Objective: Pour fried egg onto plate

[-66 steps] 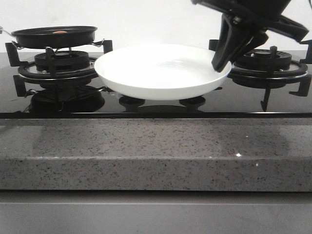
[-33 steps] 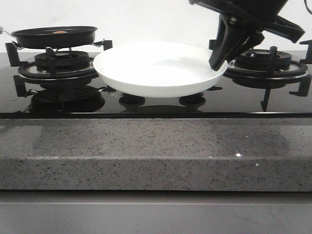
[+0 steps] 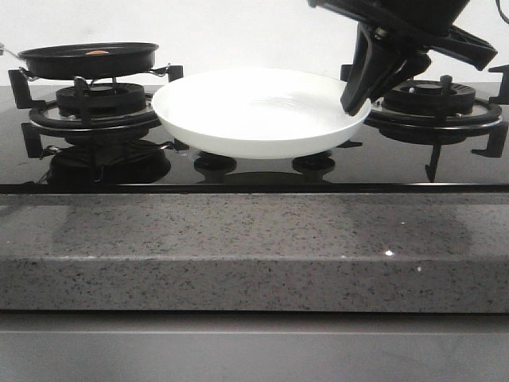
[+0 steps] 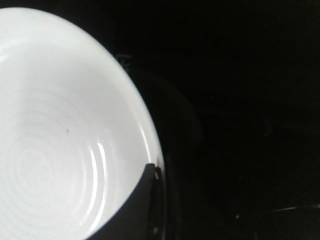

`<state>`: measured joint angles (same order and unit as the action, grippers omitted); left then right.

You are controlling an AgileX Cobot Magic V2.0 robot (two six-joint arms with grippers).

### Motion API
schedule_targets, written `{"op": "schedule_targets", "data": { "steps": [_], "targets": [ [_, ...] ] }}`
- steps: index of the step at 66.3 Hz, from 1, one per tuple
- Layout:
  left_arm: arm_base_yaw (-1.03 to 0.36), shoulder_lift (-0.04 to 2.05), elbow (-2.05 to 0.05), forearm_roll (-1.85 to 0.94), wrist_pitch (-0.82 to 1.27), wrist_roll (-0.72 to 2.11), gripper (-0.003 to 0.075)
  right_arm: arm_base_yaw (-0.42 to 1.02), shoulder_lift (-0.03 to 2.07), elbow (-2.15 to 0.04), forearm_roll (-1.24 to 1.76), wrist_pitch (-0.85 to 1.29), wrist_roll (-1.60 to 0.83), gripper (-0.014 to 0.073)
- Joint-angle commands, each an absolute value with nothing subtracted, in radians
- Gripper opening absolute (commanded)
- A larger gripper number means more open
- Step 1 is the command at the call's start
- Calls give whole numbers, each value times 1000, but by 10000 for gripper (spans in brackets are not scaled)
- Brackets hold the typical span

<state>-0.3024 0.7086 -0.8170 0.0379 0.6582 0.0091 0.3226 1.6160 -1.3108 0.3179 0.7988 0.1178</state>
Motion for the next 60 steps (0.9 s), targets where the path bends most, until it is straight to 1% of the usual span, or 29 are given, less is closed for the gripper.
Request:
{"op": "schedule_targets", "data": {
  "steps": [1,9,20,30,41,50,60],
  "targets": [
    [-279,715,-854,55,549,-23,477,322,1582,-1332,321,766,113,-111],
    [-206,765,-904,57,582,-23,477,322,1582,-1332,321,766,113,-111],
    [-57,890,-1039,52,667,-23,473,322,1582,-1332,321,766,113,-111],
    [87,1025,-1135,-49,683,14,473,322,1582,-1332,322,766,113,-111],
    [227,1152,-1222,-303,739,184,473,322,1582,-1332,322,766,113,-111],
    [355,1273,-1284,-583,831,362,473,322,1582,-1332,322,766,113,-111],
    [445,1391,-1309,-886,926,504,473,322,1582,-1332,322,766,113,-111]
  ]
}}
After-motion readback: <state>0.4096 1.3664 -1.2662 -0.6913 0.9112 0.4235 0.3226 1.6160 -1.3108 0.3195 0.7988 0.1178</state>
